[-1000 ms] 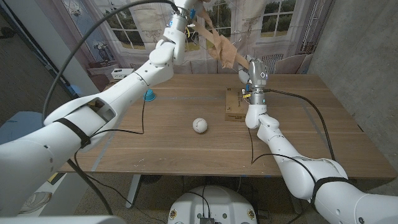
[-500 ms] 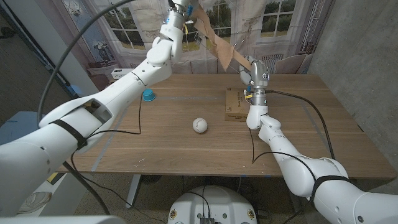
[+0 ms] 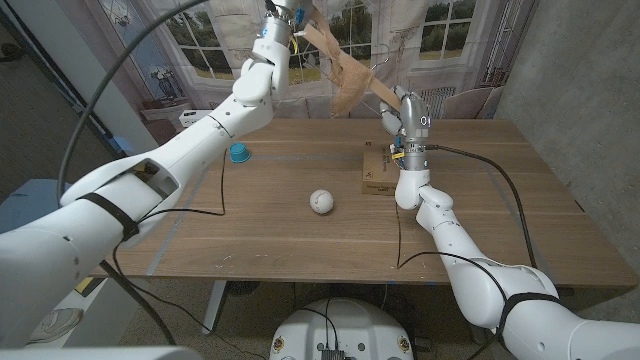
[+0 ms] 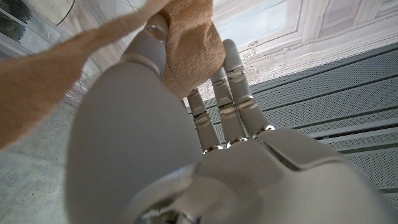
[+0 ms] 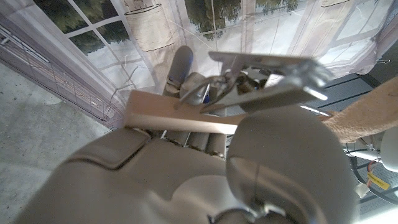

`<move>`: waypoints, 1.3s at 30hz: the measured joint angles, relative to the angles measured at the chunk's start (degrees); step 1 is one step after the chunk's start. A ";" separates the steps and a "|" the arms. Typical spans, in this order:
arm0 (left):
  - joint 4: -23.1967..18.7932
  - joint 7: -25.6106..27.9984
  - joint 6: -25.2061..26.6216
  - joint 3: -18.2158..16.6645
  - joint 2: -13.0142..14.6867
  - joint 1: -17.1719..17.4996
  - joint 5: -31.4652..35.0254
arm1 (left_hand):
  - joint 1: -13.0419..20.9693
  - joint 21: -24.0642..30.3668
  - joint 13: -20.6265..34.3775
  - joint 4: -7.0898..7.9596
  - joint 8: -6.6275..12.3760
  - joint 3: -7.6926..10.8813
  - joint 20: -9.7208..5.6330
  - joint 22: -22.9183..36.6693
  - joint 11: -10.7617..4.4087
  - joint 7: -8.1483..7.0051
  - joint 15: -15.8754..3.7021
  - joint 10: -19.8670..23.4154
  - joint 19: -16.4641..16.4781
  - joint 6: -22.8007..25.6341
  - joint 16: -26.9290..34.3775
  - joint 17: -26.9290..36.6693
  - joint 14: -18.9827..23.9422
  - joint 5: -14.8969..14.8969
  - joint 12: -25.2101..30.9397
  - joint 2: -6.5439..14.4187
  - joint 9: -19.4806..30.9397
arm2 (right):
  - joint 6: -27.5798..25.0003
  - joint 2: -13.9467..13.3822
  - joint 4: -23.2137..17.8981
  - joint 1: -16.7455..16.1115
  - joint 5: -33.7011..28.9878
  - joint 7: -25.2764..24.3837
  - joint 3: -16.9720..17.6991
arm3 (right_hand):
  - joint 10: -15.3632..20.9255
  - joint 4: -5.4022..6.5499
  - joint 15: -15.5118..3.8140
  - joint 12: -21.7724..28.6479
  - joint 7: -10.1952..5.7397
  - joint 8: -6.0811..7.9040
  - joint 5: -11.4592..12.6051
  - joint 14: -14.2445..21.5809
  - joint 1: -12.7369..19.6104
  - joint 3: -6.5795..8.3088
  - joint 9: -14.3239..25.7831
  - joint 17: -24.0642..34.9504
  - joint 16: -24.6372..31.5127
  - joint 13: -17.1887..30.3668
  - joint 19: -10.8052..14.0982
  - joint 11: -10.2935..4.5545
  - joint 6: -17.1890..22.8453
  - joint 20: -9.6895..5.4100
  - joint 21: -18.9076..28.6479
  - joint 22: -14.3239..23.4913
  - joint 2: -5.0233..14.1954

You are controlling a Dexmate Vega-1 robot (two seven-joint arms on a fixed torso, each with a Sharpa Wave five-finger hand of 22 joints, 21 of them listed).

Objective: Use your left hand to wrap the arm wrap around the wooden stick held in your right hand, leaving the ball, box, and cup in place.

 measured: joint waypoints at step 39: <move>-0.03 -2.87 -7.02 1.58 -3.56 -4.03 -2.57 | 0.00 -0.16 0.01 0.00 -0.67 0.00 0.09 -0.05 0.00 0.01 0.00 -0.03 0.09 0.60 -0.51 0.33 0.01 0.04 -0.46 0.00 0.30 | -11.61 -4.75 10.28 6.58 2.77 -0.01 -14.61 | -0.21 -0.01 0.49 0.17 -0.07 0.57 0.00 -0.49 -2.34 -0.02 -0.53 -32.45 0.27 -0.14 0.00 0.21 -0.35 0.00 0.00 0.00 1.73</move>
